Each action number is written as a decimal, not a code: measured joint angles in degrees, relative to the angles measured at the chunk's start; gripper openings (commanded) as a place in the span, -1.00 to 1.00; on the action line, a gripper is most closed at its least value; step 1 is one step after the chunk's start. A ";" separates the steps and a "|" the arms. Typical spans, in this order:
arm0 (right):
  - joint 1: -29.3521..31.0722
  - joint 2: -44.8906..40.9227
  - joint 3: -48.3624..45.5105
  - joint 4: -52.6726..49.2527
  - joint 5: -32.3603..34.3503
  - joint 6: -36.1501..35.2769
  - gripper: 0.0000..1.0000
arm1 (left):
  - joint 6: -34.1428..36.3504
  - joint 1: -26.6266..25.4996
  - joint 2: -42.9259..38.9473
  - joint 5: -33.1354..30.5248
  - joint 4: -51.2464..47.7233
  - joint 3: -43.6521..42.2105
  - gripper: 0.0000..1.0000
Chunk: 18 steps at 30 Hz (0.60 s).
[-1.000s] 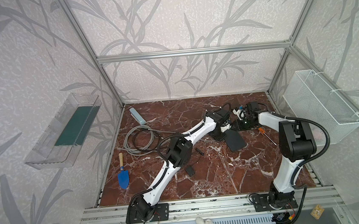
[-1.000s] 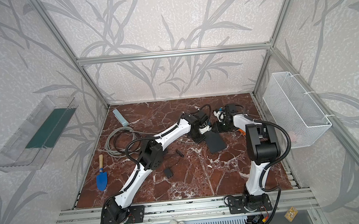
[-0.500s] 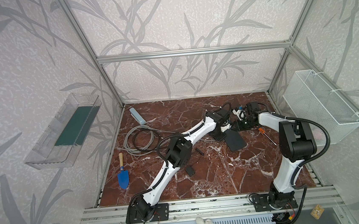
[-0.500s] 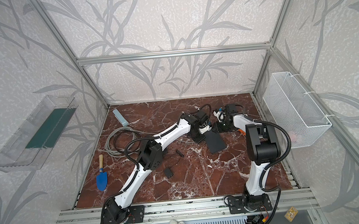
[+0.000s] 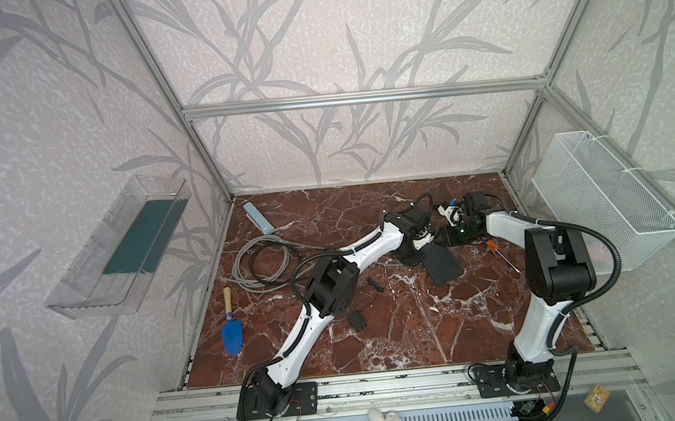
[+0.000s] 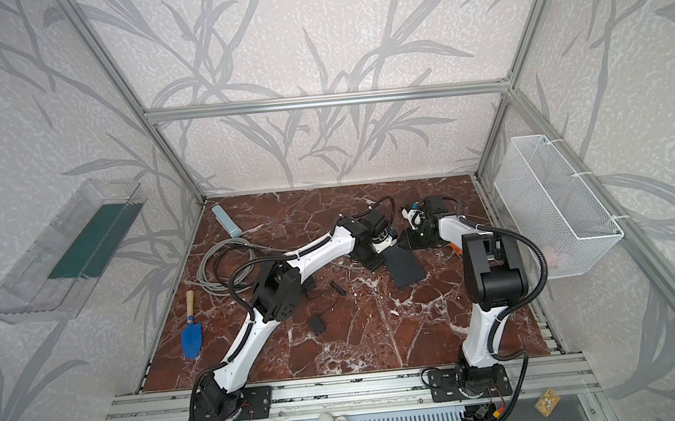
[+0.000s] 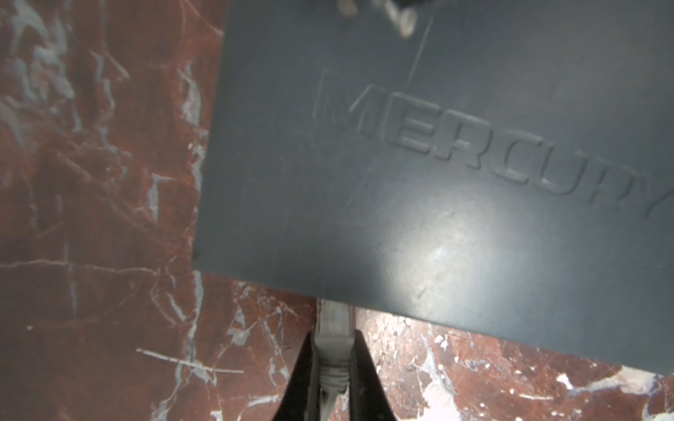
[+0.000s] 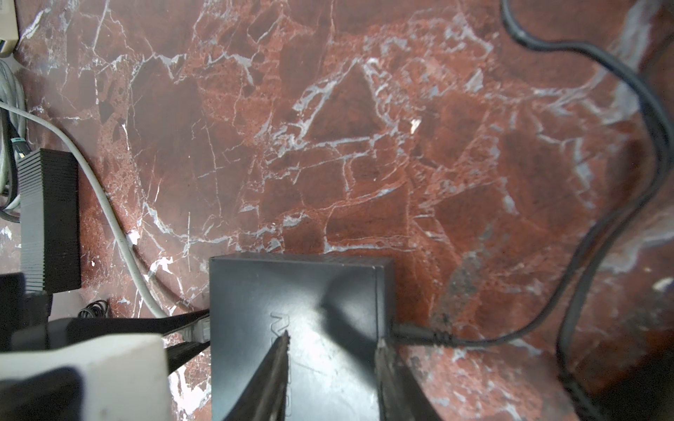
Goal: Insert the plug into the switch port
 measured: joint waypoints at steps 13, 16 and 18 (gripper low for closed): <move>0.22 -0.44 -0.96 0.48 -1.53 0.15 -0.21 | 1.03 0.59 -2.14 -0.46 3.08 -4.26 -1.00; 0.22 -0.44 -0.74 -0.11 -1.38 -0.37 -0.21 | 3.80 0.87 -3.28 0.35 5.35 -6.80 -1.00; 0.28 -0.44 -0.52 -1.25 -1.46 -0.96 -0.20 | 6.62 1.11 -4.48 1.27 6.84 -9.16 -1.00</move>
